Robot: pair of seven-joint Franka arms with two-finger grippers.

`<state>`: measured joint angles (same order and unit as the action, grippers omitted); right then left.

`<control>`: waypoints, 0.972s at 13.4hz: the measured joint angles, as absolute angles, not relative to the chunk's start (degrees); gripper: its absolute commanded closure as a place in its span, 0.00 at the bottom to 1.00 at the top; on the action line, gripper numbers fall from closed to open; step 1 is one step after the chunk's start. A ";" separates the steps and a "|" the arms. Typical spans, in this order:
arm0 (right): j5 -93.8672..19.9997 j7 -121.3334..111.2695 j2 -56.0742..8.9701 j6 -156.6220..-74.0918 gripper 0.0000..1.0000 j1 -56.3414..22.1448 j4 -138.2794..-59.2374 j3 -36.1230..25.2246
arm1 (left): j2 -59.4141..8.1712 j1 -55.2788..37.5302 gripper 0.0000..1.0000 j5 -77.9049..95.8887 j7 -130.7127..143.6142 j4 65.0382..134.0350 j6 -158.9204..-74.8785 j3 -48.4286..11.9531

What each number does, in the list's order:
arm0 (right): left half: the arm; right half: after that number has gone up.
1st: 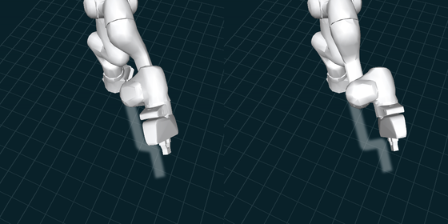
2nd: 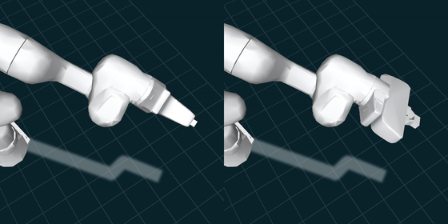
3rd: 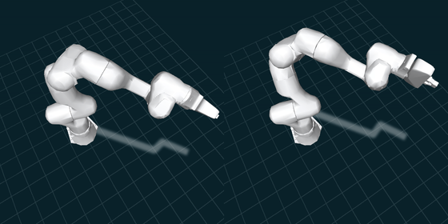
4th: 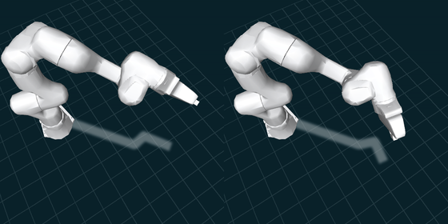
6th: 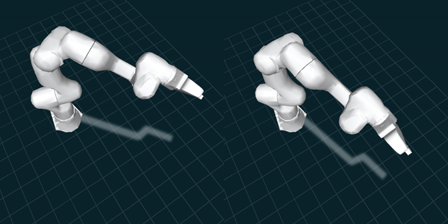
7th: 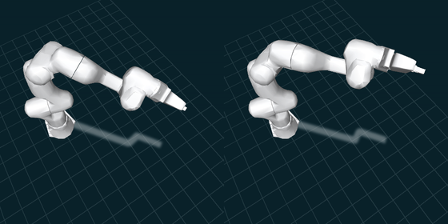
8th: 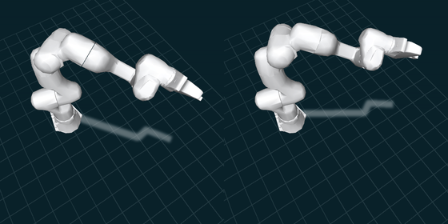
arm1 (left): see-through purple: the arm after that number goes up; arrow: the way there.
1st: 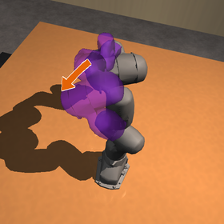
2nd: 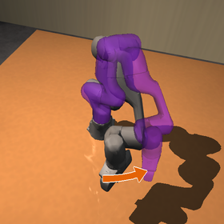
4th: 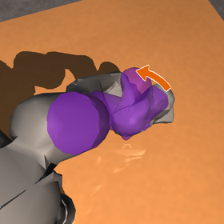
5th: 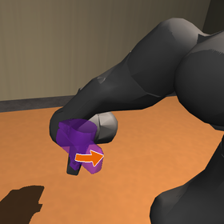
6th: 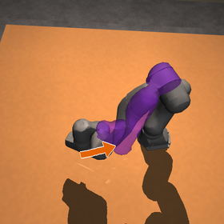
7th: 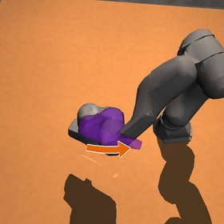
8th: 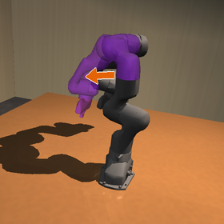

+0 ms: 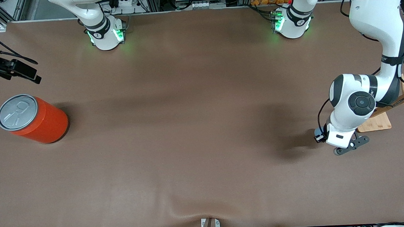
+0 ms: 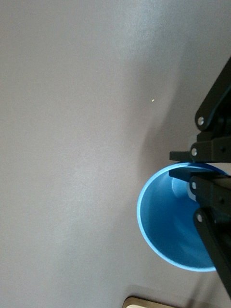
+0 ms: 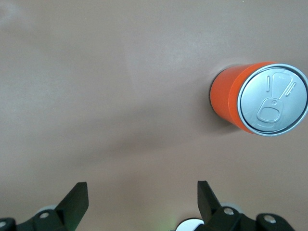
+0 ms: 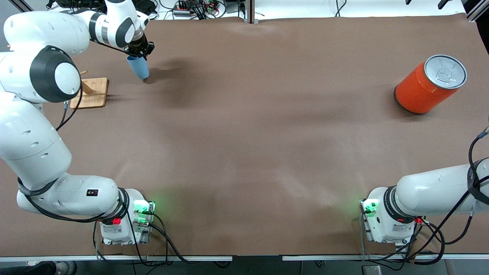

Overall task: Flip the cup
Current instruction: 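Lower the inverted cup onto the table with the left gripper, then open the left gripper and lift it off the cup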

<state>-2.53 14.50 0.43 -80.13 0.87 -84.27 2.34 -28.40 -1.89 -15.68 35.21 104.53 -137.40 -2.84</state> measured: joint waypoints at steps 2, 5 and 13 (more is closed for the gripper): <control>-2.53 14.42 0.43 -80.13 0.00 0.87 -84.27 2.30 | -28.36 -1.79 1.00 -19.49 39.64 104.61 -139.09 -2.51; -2.53 14.35 0.43 -80.15 0.00 0.87 -84.27 2.29 | -28.37 -1.22 1.00 -25.65 48.89 105.29 -141.97 -2.29; -2.53 14.25 0.43 -80.15 0.00 0.87 -84.26 2.33 | -30.56 -0.99 0.00 -32.36 64.77 106.37 -143.80 -2.48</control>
